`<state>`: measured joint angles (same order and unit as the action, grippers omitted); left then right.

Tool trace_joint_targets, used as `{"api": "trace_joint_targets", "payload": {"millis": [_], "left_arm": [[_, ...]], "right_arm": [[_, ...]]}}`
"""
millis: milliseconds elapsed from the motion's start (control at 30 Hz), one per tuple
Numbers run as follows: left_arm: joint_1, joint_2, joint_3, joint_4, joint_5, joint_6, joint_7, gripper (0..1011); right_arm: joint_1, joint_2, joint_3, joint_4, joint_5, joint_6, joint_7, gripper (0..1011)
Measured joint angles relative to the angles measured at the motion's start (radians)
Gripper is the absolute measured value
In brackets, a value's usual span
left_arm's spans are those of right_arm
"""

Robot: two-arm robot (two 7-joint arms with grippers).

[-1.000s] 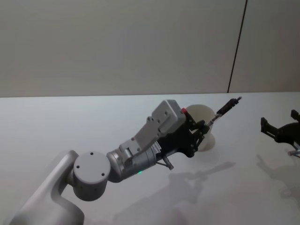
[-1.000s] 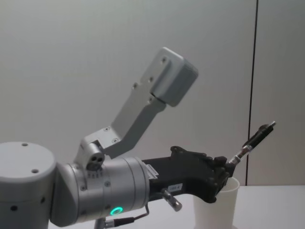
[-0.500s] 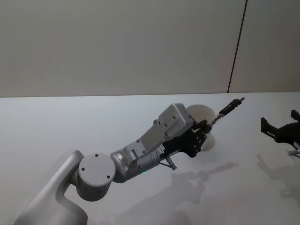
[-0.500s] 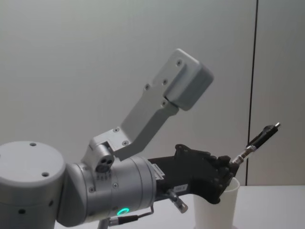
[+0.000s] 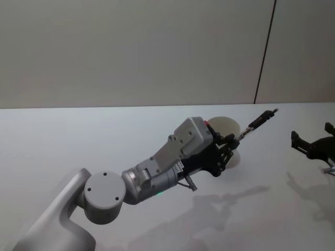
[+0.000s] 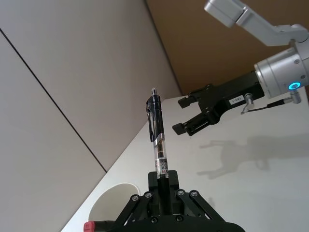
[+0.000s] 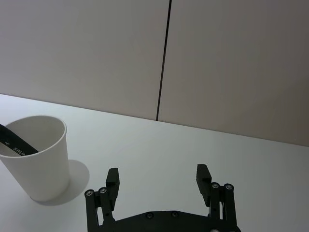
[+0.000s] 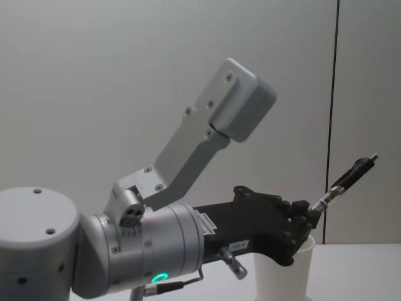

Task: Place the pen into the pen holder.

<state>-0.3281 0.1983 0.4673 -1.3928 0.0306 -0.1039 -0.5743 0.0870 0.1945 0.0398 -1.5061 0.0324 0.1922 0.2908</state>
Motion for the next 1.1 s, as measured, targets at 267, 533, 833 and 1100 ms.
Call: {"api": "trace_joint_targets", "payload": {"millis": [267,533,833,1100], "left_arm": [[0.005,0.009,-0.003,-0.001,-0.029,-0.016,-0.028,126],[0.007,0.013,-0.005,-0.003,-0.043,-0.025,-0.042,126],[0.008,0.016,-0.006,-0.004,-0.051,-0.029,-0.05,126],[0.009,0.017,-0.006,-0.005,-0.055,-0.032,-0.054,126]], "right_arm": [[-0.001,0.0,0.0,0.0,0.001,0.0,0.0,1002],[-0.006,0.003,0.001,-0.006,0.011,-0.009,0.01,1002],[-0.024,0.017,0.014,-0.022,0.054,-0.032,0.058,1002],[-0.047,0.039,0.038,-0.037,0.119,-0.049,0.128,1002]]}}
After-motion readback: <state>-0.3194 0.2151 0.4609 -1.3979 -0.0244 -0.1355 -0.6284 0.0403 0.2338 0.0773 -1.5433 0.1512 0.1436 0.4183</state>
